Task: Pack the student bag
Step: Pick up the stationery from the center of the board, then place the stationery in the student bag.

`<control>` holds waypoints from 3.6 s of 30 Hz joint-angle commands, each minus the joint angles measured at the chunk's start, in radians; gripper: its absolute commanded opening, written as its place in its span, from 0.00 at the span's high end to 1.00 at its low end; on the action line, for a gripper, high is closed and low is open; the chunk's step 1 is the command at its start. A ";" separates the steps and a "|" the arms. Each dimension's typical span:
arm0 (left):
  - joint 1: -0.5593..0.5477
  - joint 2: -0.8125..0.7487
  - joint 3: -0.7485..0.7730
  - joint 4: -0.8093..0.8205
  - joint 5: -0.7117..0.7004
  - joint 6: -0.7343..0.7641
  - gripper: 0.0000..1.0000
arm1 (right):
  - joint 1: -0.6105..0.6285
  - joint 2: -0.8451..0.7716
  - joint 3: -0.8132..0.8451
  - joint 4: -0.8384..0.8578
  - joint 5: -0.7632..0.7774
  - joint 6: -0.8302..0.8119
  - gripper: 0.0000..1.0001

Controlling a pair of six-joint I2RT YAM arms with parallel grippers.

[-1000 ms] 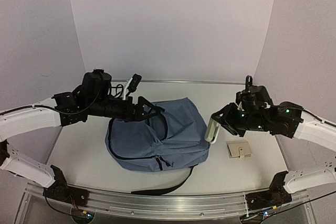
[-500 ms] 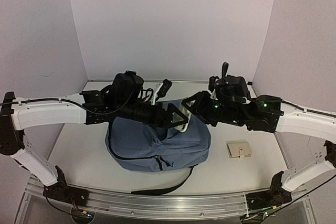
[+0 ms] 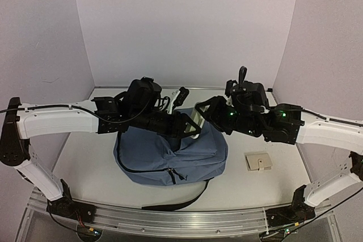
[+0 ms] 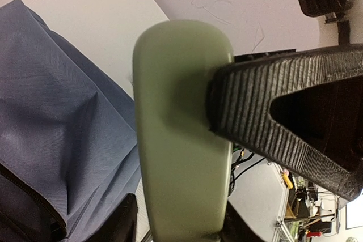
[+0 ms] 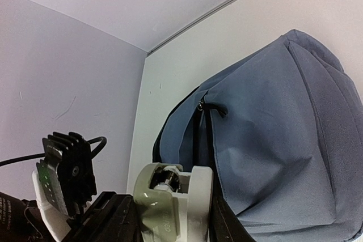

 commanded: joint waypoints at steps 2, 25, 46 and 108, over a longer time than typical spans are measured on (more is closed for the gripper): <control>-0.005 0.007 0.041 0.009 -0.027 -0.005 0.81 | 0.003 -0.003 0.023 0.055 0.050 0.005 0.71; 0.259 -0.326 -0.167 -0.216 -0.096 -0.109 1.00 | 0.057 0.121 0.124 -0.190 0.102 -0.280 0.09; 0.297 -0.353 -0.338 -0.043 0.085 -0.188 1.00 | 0.139 0.561 0.421 -0.449 0.411 -0.307 0.32; 0.249 0.059 -0.006 -0.340 0.064 -0.051 0.26 | 0.108 0.476 0.401 -0.282 0.385 -0.183 1.00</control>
